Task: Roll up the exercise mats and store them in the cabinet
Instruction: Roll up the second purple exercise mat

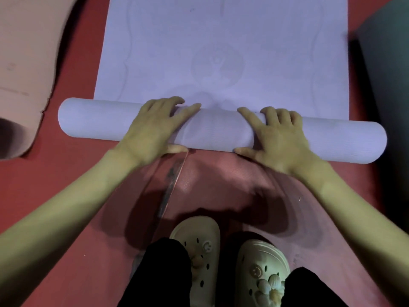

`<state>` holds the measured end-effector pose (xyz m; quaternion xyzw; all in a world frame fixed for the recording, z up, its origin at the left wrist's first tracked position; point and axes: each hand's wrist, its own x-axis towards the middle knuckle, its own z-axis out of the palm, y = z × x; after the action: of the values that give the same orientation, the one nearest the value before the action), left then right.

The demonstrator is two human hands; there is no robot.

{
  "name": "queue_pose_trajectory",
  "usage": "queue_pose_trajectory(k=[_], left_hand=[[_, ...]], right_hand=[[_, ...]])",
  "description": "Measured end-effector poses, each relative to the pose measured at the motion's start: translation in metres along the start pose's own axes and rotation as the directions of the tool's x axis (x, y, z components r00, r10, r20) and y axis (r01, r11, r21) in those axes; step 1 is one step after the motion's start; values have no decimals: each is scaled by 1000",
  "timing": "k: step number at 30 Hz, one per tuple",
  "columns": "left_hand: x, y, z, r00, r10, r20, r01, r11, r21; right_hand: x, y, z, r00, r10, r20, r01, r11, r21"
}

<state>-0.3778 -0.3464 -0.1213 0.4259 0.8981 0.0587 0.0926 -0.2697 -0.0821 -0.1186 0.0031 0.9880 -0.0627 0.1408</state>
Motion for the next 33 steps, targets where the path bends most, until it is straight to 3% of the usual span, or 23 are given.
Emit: queue_pose_trajectory(k=[2, 5, 7, 9, 13, 15, 18, 24, 26, 33], left_hand=[[-9, 7, 4, 996, -35, -84, 42, 996, 85], [-11, 2, 5, 996, -65, -64, 67, 997, 41], [-5, -6, 1, 999, -46, -2, 46, 999, -5], [8, -13, -8, 995, -58, 77, 64, 995, -72], [35, -30, -23, 970, -30, 239, 84, 972, -219], [39, -34, -26, 967, -6, 254, 73, 965, -254], [36, -31, -24, 971, -80, 223, 142, 949, -280], [27, -9, -5, 999, -47, -7, 47, 999, 7], [37, -15, -7, 997, -72, -12, 71, 997, -23], [69, -34, -28, 979, -54, 195, 89, 980, -177]], right_hand=[[14, 7, -13, 991, 11, 131, -17, 999, 46], [28, 16, -22, 979, -6, 204, -14, 995, 100], [25, 17, -17, 991, -18, 135, 5, 996, 90], [14, 13, -5, 999, -28, -22, 30, 996, 88], [1, 7, 18, 967, -25, -252, 37, 998, 42], [6, 8, 20, 962, -15, -274, 24, 999, 26], [20, 13, 13, 970, 12, -243, -10, 1000, 9], [50, 23, -13, 997, 37, -63, -34, 998, 53], [52, 26, -14, 995, 31, -97, -26, 998, 57], [28, 22, 15, 934, 8, -358, 12, 999, 53]])
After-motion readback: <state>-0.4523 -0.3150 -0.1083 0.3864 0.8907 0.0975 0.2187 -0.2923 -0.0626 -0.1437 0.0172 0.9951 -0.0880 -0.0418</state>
